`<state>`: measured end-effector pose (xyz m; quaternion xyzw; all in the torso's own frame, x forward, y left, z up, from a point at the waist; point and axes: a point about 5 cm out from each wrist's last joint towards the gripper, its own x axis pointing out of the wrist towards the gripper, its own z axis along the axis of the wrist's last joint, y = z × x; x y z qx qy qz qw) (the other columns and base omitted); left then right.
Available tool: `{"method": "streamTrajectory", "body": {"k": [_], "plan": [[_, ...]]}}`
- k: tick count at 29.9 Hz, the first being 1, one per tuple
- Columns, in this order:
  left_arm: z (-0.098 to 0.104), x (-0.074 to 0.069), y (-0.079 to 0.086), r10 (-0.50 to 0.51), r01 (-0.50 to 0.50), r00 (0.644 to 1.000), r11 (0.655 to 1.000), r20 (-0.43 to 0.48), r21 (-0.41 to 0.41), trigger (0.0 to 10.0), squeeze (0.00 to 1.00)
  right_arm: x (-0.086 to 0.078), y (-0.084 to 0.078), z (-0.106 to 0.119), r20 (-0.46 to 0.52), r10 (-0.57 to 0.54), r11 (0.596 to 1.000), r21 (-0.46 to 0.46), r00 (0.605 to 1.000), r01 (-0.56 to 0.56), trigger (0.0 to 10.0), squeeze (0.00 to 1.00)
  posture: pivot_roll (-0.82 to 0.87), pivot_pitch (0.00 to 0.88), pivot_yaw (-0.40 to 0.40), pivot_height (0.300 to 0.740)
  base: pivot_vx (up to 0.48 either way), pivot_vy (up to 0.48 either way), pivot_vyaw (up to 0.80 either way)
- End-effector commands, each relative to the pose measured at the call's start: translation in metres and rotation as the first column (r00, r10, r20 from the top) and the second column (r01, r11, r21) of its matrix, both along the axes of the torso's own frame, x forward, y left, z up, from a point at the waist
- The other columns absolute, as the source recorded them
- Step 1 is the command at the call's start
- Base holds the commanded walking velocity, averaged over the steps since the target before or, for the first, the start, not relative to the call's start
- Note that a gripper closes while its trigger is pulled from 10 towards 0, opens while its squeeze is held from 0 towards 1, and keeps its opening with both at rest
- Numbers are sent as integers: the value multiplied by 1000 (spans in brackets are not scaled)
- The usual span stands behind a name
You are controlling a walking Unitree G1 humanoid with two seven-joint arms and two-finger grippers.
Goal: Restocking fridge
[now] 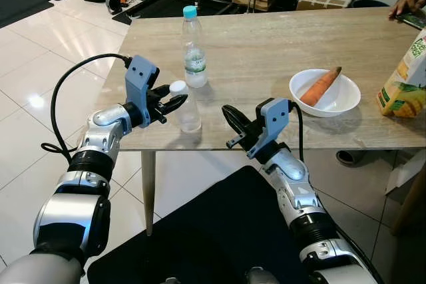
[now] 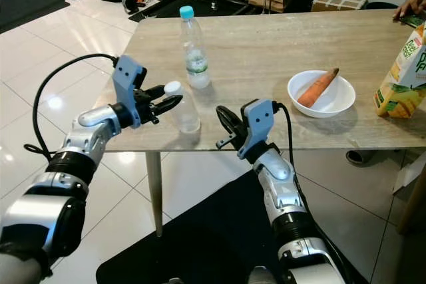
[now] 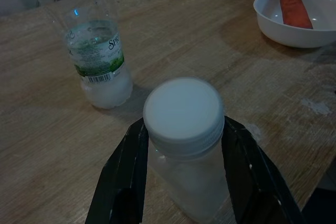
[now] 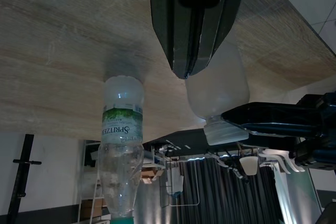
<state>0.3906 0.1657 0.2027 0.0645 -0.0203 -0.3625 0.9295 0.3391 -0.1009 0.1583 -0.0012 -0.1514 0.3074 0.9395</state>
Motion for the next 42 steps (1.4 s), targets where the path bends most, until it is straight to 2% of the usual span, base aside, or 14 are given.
{"method": "streamTrajectory", "body": {"k": [1,3,11,18,29,33,42], "plan": [[-16,-2,-6,-17,19,997,999,-80,26,10000,0,1,4,0,-12,11,1000,-3,1000,-11,10000,0,-150,96,65,725,0,0,0],[-16,-2,-6,-17,19,997,999,-80,26,10000,0,1,4,0,-12,11,1000,-3,1000,-11,10000,0,-150,96,65,725,0,0,0],[-22,-2,-7,-14,25,997,987,-72,159,10000,0,0,5,-1,-13,13,1000,1,1000,-13,10000,0,-151,97,69,725,0,0,0],[-17,-1,-15,-38,44,998,993,-50,108,10000,0,0,6,-1,-12,9,1000,9,1000,-9,10000,0,-150,92,70,725,0,0,0],[-17,2,-31,-41,44,998,997,-46,69,10000,0,2,5,2,-9,6,1000,10,1000,-6,10000,0,-155,90,71,725,0,0,0],[-17,2,-50,-95,97,994,993,-47,62,10000,0,2,3,3,-4,-3,1000,11,1000,3,10000,0,-164,93,77,725,0,0,0],[-22,-2,-67,-169,174,983,981,-65,83,10000,0,2,1,3,-2,-12,1000,10,1000,12,10000,0,-172,93,85,725,0,0,0]]}}
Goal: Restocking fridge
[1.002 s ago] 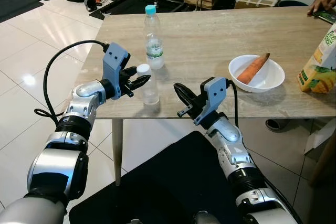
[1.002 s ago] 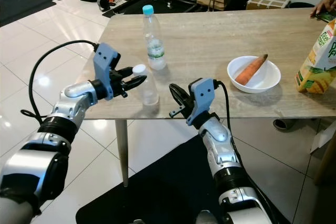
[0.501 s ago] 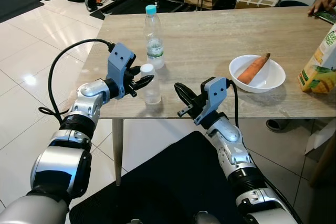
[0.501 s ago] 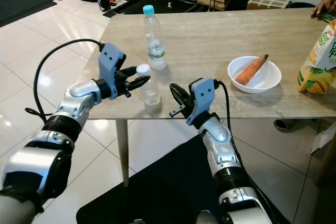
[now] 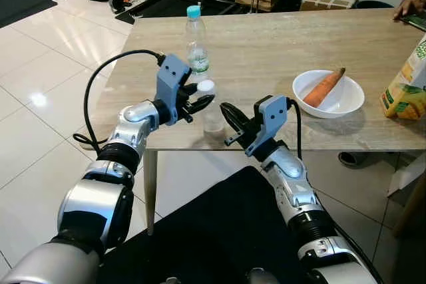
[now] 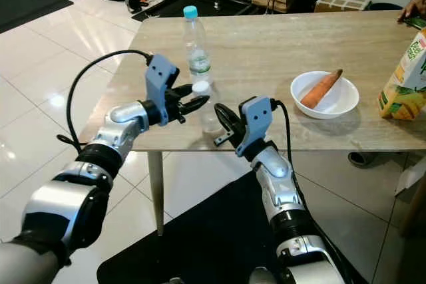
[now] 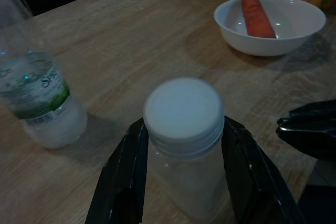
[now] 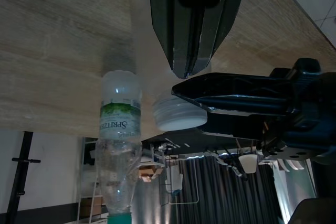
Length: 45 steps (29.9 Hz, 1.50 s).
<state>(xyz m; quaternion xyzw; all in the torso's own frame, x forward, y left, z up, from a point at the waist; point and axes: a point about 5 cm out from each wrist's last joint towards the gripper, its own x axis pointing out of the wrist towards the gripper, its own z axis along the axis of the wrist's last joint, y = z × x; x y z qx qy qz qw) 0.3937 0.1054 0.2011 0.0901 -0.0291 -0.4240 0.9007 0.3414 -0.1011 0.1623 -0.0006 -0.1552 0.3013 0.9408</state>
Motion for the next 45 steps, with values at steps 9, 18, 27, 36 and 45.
{"method": "streamTrajectory", "body": {"k": [9,18,27,36,45], "plan": [[-23,-6,-12,-49,56,995,995,-85,78,10000,0,1,1,0,-7,-5,1000,7,1000,5,10000,0,-172,93,86,725,0,0,0],[-19,-4,-8,-38,44,997,995,-72,85,10000,0,1,1,1,-6,-7,1000,9,1000,7,10000,0,-170,94,86,725,0,0,0],[12,-10,6,-95,98,995,990,27,-97,10000,0,2,2,4,0,-8,1000,23,1000,8,10000,0,-160,100,81,725,0,0,0],[32,-29,13,-97,112,989,985,113,-130,10000,0,4,7,8,2,13,999,31,1000,-13,10000,0,-138,107,62,725,0,0,0],[30,-39,49,132,-131,983,991,127,-13,10000,0,9,13,14,13,-11,999,35,1000,10,10000,0,-130,113,55,725,0,0,0]]}}
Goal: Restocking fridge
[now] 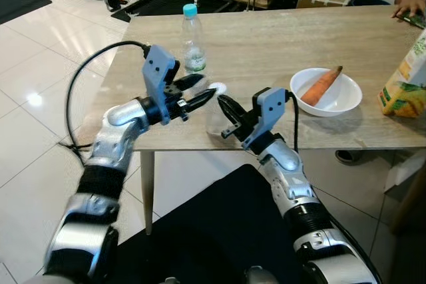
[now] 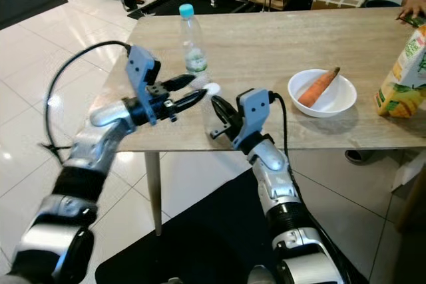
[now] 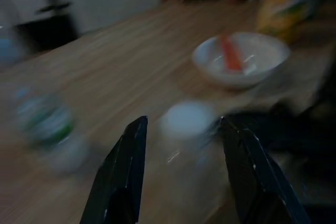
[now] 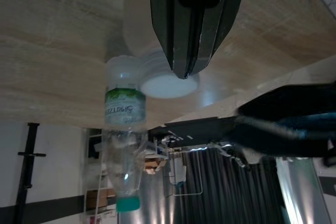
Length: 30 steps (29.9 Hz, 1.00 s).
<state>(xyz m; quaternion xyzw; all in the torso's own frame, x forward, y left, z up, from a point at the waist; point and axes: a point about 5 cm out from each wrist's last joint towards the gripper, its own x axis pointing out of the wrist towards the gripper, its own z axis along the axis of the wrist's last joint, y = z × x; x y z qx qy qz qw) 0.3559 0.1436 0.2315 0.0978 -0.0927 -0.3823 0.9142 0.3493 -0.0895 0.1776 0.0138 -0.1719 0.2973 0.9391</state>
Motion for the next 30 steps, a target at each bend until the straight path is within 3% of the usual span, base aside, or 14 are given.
{"method": "streamTrajectory", "body": {"k": [1,4,5,6,7,9,11,15,16,17,18,19,22,30], "plan": [[-2,0,21,128,-128,992,991,0,41,10000,0,4,0,1,-18,-29,1000,6,999,29,10000,0,-129,113,54,725,0,0,0],[-5,0,34,216,-216,976,975,6,47,10000,0,8,-1,4,-26,-48,999,18,999,48,10000,16,-127,114,52,725,0,0,0],[-4,1,43,288,-289,957,957,19,26,10000,0,10,1,8,-23,-50,999,20,999,50,10000,478,-129,116,49,725,0,0,0],[-4,1,43,288,-289,957,957,19,26,10000,0,10,1,8,-23,-50,999,20,999,50,10000,478,-129,116,49,725,0,0,0],[-3,0,47,316,-317,948,948,29,20,10000,0,10,2,10,-18,-48,999,19,999,48,10000,827,-128,118,47,725,0,0,0],[-3,0,47,316,-317,948,948,29,20,10000,0,10,2,10,-18,-48,999,19,999,48,10000,827,-128,118,47,725,0,0,0],[-2,-1,55,363,-364,931,932,45,6,10000,0,11,6,15,-10,-39,999,21,999,39,10000,1000,-127,120,43,725,0,0,0],[-3,-3,61,388,-388,921,922,43,-7,10000,0,12,11,17,-6,-25,999,21,1000,25,10000,1000,-126,121,42,725,0,0,0],[-4,-8,62,379,-379,925,925,33,-17,10000,0,12,15,19,-7,-10,1000,16,1000,10,10000,871,-124,124,40,725,0,0,0],[-4,-8,62,379,-379,925,925,33,-17,10000,0,12,15,19,-7,-10,1000,16,1000,10,10000,871,-124,124,40,725,0,0,0],[-5,-10,61,365,-365,930,931,26,-23,10000,0,12,17,20,-6,0,1000,16,1000,0,10000,694,-125,125,39,725,0,0,0],[-8,-13,59,328,-327,945,944,10,-45,10000,0,11,19,22,-3,15,1000,15,1000,-15,10000,0,-125,125,37,725,0,0,0],[-13,-18,56,254,-255,967,965,-21,-60,10000,0,10,22,24,2,36,999,10,999,-36,10000,0,-128,125,37,725,0,0,0],[-24,-30,54,130,-129,988,991,-81,23,10000,0,11,24,25,1,35,999,-18,999,-35,10000,0,-134,125,37,725,0,0,0]]}}
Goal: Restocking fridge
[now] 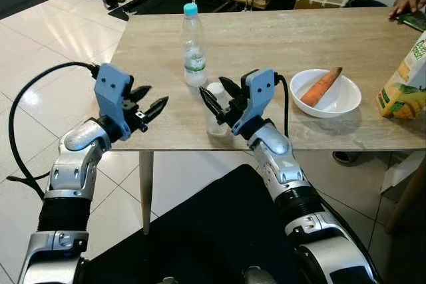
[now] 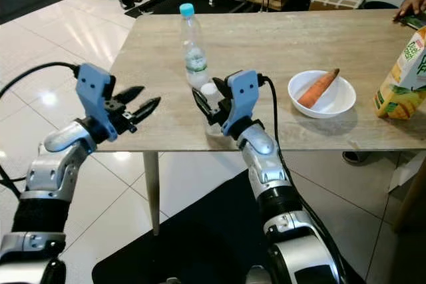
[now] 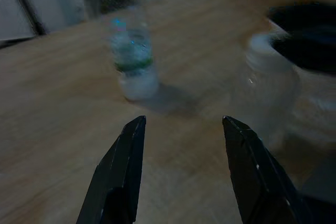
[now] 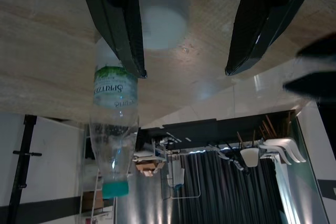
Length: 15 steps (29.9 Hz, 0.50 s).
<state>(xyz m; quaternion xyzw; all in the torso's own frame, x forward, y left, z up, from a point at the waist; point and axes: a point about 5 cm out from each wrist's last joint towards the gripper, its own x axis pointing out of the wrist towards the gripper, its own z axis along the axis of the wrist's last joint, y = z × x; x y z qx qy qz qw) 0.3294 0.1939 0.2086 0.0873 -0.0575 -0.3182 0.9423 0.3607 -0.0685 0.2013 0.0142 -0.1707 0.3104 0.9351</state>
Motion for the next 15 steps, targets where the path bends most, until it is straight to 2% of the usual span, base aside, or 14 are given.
{"method": "streamTrajectory", "body": {"k": [1,3,5,15], "plan": [[-5,-7,6,-57,60,997,997,-53,44,10000,0,1,4,2,1,4,1000,-17,1000,-4,10000,0,-133,122,33,725,0,0,0],[-12,-15,10,-137,146,983,987,-123,67,10000,0,3,4,3,-2,-9,1000,-15,1000,9,10000,0,-133,121,33,725,0,0,0],[-17,-20,12,-175,193,969,976,-175,96,10000,0,4,4,4,-4,-22,1000,-8,1000,21,10000,0,-132,118,33,725,0,0,0],[-27,-20,11,-168,196,965,972,-202,132,10000,0,7,6,6,-32,-24,999,23,999,25,10000,0,-132,108,37,725,0,0,0]]}}
